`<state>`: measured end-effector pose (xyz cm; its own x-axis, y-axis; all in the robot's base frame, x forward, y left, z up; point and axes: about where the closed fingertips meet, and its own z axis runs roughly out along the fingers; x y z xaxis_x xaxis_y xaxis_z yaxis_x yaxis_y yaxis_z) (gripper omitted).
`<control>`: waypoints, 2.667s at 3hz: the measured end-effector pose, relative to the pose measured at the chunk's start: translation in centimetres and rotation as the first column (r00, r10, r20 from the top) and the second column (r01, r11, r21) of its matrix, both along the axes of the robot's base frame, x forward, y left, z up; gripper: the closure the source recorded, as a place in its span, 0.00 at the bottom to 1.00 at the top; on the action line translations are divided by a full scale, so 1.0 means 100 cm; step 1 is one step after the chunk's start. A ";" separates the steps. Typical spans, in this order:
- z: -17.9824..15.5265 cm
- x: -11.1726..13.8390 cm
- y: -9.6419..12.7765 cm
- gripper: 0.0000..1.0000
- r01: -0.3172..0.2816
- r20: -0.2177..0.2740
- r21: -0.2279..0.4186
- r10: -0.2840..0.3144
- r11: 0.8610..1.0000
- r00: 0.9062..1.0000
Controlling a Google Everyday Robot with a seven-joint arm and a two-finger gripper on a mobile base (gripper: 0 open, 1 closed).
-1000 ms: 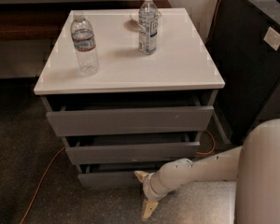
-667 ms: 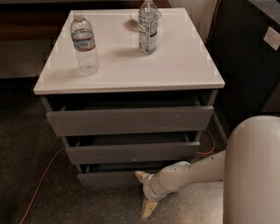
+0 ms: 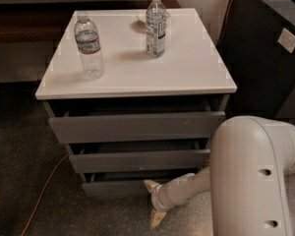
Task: Place water bottle into bottom drawer
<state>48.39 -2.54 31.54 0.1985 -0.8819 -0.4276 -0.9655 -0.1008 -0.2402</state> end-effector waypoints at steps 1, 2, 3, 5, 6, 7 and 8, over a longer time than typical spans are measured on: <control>-0.016 0.007 -0.011 0.00 0.024 0.028 -0.023 -0.023 0.999 0.999; -0.036 0.017 -0.023 0.00 0.052 0.081 -0.039 -0.049 0.998 0.996; -0.047 0.025 -0.029 0.00 0.072 0.117 -0.016 -0.069 0.997 0.991; -0.067 0.033 -0.018 0.00 0.115 0.161 0.198 -0.148 0.973 0.976; -0.067 0.036 -0.008 0.00 0.091 0.192 0.248 -0.141 0.965 0.971; -0.069 0.040 -0.001 0.00 0.082 0.196 0.260 -0.136 0.962 0.971; -0.077 0.048 0.003 0.00 0.094 0.173 0.264 -0.143 0.960 0.975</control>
Offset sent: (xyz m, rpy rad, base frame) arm 0.0249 -0.0332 -0.0482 -0.0697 -0.1476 -0.0841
